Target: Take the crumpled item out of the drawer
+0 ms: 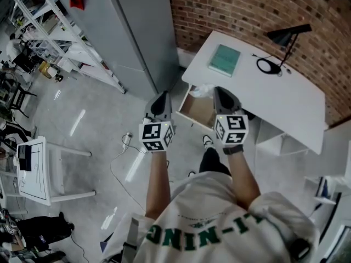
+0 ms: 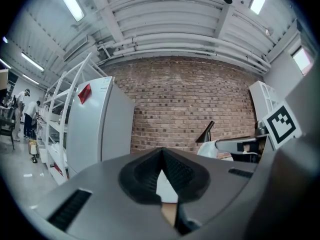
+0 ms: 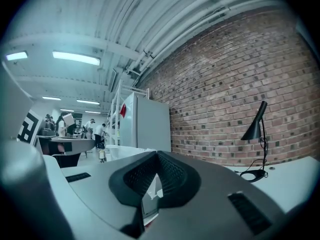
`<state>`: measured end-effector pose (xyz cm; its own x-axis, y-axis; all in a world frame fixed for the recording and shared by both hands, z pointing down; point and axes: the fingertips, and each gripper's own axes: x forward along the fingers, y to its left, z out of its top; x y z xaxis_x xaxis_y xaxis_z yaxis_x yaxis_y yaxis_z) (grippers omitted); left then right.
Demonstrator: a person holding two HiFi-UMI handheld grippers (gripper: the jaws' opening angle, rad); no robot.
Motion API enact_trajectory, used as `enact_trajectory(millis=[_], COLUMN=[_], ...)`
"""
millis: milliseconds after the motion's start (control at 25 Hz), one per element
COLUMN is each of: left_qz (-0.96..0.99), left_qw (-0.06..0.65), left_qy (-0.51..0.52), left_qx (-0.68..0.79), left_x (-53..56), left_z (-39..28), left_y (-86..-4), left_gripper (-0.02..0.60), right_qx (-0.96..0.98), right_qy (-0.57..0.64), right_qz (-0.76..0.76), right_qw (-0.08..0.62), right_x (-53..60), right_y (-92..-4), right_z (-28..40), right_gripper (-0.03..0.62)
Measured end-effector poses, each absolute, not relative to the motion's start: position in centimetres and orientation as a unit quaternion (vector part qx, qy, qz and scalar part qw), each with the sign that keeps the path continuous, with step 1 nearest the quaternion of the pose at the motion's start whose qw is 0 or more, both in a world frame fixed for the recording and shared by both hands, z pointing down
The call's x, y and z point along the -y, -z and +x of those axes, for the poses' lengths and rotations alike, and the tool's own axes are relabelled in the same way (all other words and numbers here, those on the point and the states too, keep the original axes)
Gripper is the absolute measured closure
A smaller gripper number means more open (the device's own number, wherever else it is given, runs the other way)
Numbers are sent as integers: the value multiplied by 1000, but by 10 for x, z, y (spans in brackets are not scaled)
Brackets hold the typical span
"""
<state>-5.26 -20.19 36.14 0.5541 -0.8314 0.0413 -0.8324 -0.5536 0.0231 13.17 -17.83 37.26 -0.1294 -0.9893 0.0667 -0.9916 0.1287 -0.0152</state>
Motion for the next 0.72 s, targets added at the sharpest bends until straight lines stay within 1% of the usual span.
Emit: enact_trajectory(millis=[480, 720], left_qz=[882, 880], left_qw=[24, 30], left_qy=[-14, -14], left_qx=[471, 473], left_x=[201, 207], left_z=[-56, -58], left_y=[-369, -372], left_gripper=[584, 584], right_qx=[758, 760], right_qy=[-12, -20], right_qz=[652, 649], right_qw=[34, 29], right_x=[178, 183], right_y=[-364, -368], right_z=[115, 112], right_gripper=[589, 589])
